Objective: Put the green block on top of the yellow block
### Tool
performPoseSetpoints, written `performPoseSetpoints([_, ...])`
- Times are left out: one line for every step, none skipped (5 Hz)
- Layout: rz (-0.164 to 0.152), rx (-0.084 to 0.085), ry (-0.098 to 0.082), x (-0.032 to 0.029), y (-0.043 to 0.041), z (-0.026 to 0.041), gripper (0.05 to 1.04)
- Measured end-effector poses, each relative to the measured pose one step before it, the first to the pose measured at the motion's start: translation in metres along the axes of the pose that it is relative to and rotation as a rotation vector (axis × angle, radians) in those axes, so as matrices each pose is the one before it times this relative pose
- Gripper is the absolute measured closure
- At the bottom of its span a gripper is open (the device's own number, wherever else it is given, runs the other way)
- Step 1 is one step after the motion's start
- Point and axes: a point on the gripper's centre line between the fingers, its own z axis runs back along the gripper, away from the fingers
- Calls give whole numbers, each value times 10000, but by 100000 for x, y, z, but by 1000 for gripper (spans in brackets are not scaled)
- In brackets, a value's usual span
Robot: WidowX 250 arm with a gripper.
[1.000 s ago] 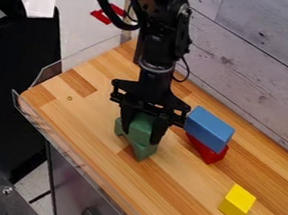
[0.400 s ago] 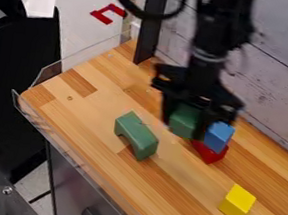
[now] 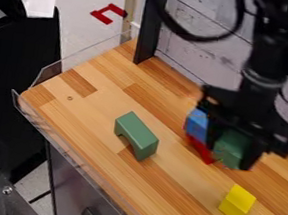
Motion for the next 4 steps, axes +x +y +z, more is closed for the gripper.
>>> performPoseSetpoints([-149, -85, 213, -483, -1015, -865, 493])
performPoseSetpoints([-149, -65, -28, -321, -828, -230, 493])
performPoseSetpoints([-68, 90, 176, -95, -416, -932, 494])
performPoseSetpoints([-142, 102, 64, 246, -949, -646, 494])
